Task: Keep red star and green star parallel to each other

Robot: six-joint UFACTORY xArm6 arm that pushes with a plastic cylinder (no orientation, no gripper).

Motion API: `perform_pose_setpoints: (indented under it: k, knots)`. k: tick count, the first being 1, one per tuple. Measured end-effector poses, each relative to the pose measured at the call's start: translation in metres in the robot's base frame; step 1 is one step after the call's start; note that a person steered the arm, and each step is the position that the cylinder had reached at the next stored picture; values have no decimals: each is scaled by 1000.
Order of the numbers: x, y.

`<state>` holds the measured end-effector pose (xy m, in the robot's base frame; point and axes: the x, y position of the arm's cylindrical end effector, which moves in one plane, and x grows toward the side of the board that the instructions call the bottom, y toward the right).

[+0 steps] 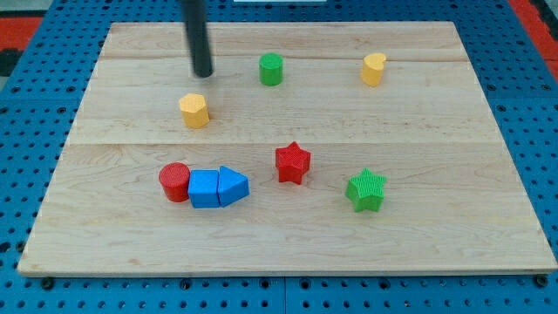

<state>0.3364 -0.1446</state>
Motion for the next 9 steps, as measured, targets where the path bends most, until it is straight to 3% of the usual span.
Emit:
perform_pose_setpoints:
  k: [1,4,6,7,9]
  knots:
    - [59,-32]
    - [94,89]
    - [128,230]
    - [169,221]
    - [152,146]
